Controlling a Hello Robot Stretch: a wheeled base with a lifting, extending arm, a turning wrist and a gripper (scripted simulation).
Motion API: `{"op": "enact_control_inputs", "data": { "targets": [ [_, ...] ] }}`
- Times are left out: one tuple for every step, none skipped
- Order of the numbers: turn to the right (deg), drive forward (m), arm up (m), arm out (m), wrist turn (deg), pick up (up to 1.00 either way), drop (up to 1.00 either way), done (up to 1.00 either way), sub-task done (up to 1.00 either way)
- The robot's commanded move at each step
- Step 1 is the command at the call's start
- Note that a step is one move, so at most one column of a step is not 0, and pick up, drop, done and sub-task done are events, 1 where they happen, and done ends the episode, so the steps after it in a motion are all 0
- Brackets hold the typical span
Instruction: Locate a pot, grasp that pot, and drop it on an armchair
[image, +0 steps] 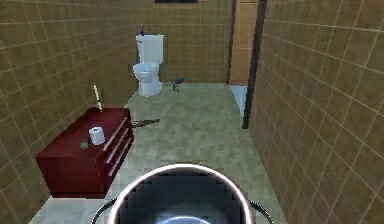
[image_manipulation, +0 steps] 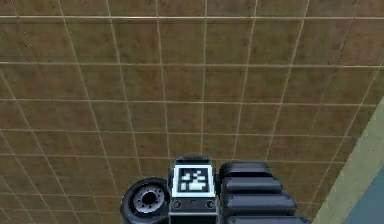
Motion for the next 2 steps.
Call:
{"op": "enact_control_inputs", "data": {
  "targets": [
    [0.0, 1.0, 0.0, 0.0, 0.0, 0.0, 0.0, 0.0, 0.0],
    [3.0, 0.0, 0.0, 0.0, 0.0, 0.0, 0.0, 0.0, 0.0]
  ]
}}
